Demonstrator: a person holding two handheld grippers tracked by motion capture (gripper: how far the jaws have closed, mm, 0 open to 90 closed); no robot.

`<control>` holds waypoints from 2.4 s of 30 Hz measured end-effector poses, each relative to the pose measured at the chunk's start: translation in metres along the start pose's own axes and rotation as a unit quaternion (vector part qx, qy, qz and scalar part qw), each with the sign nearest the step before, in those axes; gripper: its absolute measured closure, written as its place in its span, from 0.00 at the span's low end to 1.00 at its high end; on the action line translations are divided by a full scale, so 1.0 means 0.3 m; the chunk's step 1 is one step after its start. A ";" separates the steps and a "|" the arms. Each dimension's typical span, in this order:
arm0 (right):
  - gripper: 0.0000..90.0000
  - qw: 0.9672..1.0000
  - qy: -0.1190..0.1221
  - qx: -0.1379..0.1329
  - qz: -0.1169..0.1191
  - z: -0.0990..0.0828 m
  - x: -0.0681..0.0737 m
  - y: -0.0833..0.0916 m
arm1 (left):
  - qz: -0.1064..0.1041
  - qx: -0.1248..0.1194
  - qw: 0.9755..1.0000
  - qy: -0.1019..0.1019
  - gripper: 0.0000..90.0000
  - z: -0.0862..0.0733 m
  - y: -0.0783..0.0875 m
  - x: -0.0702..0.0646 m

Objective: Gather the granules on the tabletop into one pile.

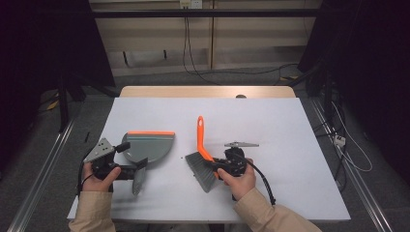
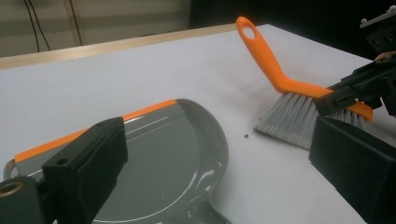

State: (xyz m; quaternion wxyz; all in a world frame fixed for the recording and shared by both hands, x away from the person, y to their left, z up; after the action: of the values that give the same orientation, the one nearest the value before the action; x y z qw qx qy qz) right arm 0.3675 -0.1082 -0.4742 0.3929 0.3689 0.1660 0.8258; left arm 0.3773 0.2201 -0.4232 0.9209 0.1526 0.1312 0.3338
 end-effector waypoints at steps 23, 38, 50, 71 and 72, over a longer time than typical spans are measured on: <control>0.78 0.999 -0.014 -0.028 0.039 0.036 0.020 0.012 | -0.002 0.001 1.000 -0.001 0.05 0.000 -0.005 0.000; 0.78 1.000 -0.017 0.004 0.019 0.080 0.098 -0.149 | 0.000 -0.004 1.000 0.002 0.05 0.004 0.001 0.006; 0.77 1.000 -0.031 0.004 -0.006 0.062 0.010 -0.076 | -0.002 -0.002 1.000 -0.002 0.05 0.005 -0.004 0.000; 0.78 0.998 -0.031 -0.035 0.038 0.088 0.007 0.005 | -0.004 0.005 1.000 -0.008 0.05 0.006 -0.014 -0.008; 0.78 0.998 -0.031 -0.040 0.042 0.095 0.009 0.013 | -0.004 0.006 1.000 -0.008 0.05 0.005 -0.014 -0.007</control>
State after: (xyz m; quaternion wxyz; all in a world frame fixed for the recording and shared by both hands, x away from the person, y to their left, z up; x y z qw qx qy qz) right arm 0.3854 -0.1092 -0.4516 0.3772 0.3852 0.1052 0.8356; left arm 0.3787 0.2152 -0.4229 0.9225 0.1597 0.1265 0.3277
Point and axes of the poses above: each handheld gripper's, and its own axes: y roughly backward along the jaws, z roughly out of its top, x roughly to its left, the point moved 4 cm from there along -y, roughly forward along the jaws, and after that the axes turned 2 degrees about -z, right-handed, at the moved point
